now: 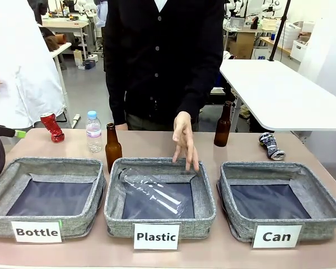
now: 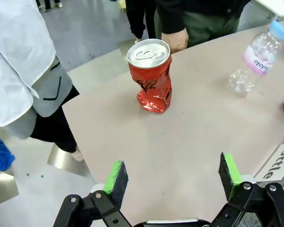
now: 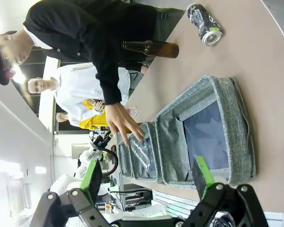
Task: Sort the can waste into the basket.
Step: Pick up the can waste from the table and place it in the right Fabric basket.
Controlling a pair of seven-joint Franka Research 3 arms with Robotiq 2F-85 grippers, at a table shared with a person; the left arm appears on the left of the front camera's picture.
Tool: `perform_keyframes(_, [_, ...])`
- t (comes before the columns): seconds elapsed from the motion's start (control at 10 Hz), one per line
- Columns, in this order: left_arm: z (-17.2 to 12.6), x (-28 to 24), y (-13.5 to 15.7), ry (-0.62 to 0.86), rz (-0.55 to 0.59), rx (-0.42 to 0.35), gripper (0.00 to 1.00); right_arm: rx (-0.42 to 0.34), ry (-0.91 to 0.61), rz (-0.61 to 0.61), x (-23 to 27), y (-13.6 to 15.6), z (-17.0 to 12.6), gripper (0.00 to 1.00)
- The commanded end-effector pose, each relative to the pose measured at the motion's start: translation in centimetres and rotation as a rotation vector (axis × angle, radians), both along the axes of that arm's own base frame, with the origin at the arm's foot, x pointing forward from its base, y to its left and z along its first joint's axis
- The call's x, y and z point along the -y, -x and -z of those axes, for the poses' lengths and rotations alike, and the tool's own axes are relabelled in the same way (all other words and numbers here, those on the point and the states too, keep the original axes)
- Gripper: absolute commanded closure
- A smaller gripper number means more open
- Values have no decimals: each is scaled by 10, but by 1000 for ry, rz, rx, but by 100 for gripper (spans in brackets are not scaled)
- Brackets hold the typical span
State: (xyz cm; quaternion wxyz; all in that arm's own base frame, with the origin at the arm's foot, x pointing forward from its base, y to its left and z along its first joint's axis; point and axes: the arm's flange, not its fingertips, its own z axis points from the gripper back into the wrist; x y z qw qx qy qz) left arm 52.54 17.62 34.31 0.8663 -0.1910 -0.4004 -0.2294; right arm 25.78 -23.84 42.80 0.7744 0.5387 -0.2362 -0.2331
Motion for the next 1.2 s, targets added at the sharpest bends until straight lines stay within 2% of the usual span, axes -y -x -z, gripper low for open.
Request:
perform_keyframes(0.0, [0, 0, 0, -1, -2, 0, 0, 37, -5, 2, 0, -1, 0, 0])
perform_keyframes(0.1, [-2, -2, -12, -4, 1, 0, 0, 37, -5, 2, 0, -1, 0, 0])
perform_keyframes(0.2, [-2, -4, -31, -32, 41, 42, 0, 37, -5, 2, 0, -1, 0, 0])
perform_keyframes(0.3, [-2, -9, -56, -26, 76, 117, 0, 37, -5, 2, 0, -1, 0, 0])
perform_keyframes(0.7, [11, -16, -109, -70, 247, 78, 0, 37, -5, 2, 0, -1, 0, 0])
perform_keyframes(0.8, [20, -17, -122, -91, 258, 66, 0, 37, -5, 2, 0, -1, 0, 0])
perform_keyframes(1.0, [33, -20, -130, -74, 255, 35, 0, 37, -5, 2, 0, -1, 0, 0])
perform_keyframes(1.1, [40, -18, -130, -45, 305, 44, 0, 37, -5, 2, 0, -1, 0, 0])
